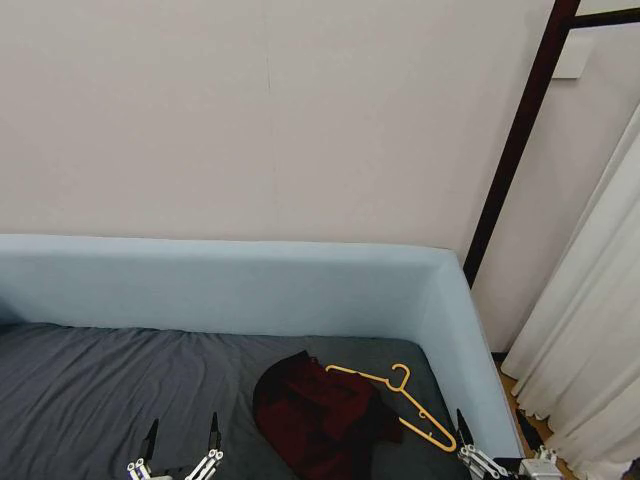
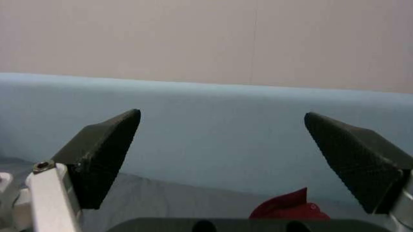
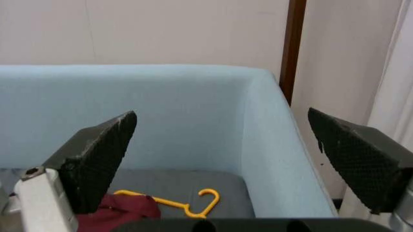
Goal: Pick up the clothes from the sofa and hang them on the clothes hanger.
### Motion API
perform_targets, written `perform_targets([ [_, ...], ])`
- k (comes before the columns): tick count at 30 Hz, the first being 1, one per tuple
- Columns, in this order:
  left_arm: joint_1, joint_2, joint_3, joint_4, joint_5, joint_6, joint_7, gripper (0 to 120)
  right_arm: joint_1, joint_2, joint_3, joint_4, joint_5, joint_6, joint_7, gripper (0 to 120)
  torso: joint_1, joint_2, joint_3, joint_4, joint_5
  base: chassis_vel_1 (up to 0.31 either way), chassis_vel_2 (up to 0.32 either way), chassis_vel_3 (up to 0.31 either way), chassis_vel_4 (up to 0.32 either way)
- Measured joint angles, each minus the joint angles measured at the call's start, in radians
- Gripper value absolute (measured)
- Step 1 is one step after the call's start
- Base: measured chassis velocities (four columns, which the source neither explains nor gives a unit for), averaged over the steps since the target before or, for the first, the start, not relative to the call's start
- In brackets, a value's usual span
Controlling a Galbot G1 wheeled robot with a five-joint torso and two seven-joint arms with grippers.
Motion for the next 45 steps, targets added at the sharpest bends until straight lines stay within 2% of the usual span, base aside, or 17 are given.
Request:
perform_targets([
  [8,-0.01,-0.019,-0.002,0.023,0.009,-0.013,-0.001,100,0.011,0.004,-0.019,-0.011,-0.005,-0.016,0.018,100,0.0,0.0,0.0,0.0,0.0,0.0,0.0,0.0,0.0],
  [14,-0.013,-0.018,-0.005,0.035,0.019,-0.02,-0.001,100,0.017,-0.025,-0.048,-0.025,-0.01,-0.044,0.04,100,0.0,0.0,0.0,0.0,-0.0001,0.0,0.0,0.0,0.0],
  [18,-0.005,-0.032,-0.005,0.055,0.052,-0.052,0.002,100,0.038,-0.079,-0.089,-0.048,0.028,-0.094,0.063,100,0.0,0.0,0.0,0.0,0.0,0.0,0.0,0.0,0.0],
  [23,-0.01,-0.023,0.002,0.061,0.055,-0.052,0.003,100,0.053,-0.148,-0.122,-0.047,0.074,-0.149,0.079,100,0.0,0.0,0.0,0.0002,0.0,0.0,0.0,0.0,0.0],
  [24,-0.011,-0.018,0.002,0.065,0.056,-0.052,0.004,100,0.065,-0.171,-0.138,-0.048,0.088,-0.175,0.087,100,0.0,0.0,0.0,-0.0007,0.0,0.0,0.0,0.0,0.0],
  [28,0.005,-0.02,-0.014,0.08,0.056,-0.061,0.0,100,0.187,-0.268,-0.247,-0.089,0.15,-0.302,0.117,100,0.0,0.0,0.0,0.0001,0.0,0.0,0.0,0.0,0.0],
  [29,0.005,-0.02,-0.014,0.08,0.056,-0.061,0.0,100,0.187,-0.268,-0.247,-0.089,0.15,-0.302,0.117,100,0.0,0.0,0.0,0.0001,0.0,0.0,0.0,0.0,0.0],
  [32,0.014,-0.025,-0.028,0.082,0.057,-0.068,-0.005,100,0.355,-0.342,-0.368,-0.159,0.222,-0.395,0.144,100,0.0,0.0,0.0,0.0004,0.0001,0.0,0.0,0.0,0.0],
  [33,0.014,-0.025,-0.028,0.082,0.057,-0.068,-0.005,100,0.355,-0.342,-0.368,-0.159,0.222,-0.395,0.144,100,0.0,0.0,0.0,0.0004,0.0001,0.0,0.0,0.0,0.0],
  [38,0.027,-0.039,-0.048,0.079,0.07,-0.081,-0.005,100,0.624,-0.439,-0.558,-0.347,0.293,-0.458,0.139,100,0.0,0.0,0.0,-0.0001,0.0001,0.0,0.0,0.0,0.0],
  [39,0.027,-0.039,-0.048,0.079,0.07,-0.081,-0.005,100,0.624,-0.439,-0.558,-0.347,0.293,-0.458,0.139,100,0.0,0.0,0.0,-0.0001,0.0001,0.0,0.0,0.0,0.0],
  [43,0.047,-0.05,-0.079,0.08,0.066,-0.096,-0.008,100,0.844,-0.44,-0.719,-0.478,0.377,-0.518,0.129,100,0.0,0.0,0.0,0.0003,-0.0002,0.0,0.0,0.0,0.0],
  [44,0.047,-0.05,-0.079,0.08,0.066,-0.096,-0.008,100,0.844,-0.44,-0.719,-0.478,0.377,-0.518,0.129,100,0.0,0.0,0.0,0.0003,-0.0002,0.0,0.0,0.0,0.0],
  [45,0.051,-0.052,-0.086,0.082,0.064,-0.098,-0.009,100,0.893,-0.426,-0.764,-0.526,0.374,-0.523,0.121,100,0.0,0.0,0.0,0.0003,0.0001,0.0,0.0,0.0,0.0],
])
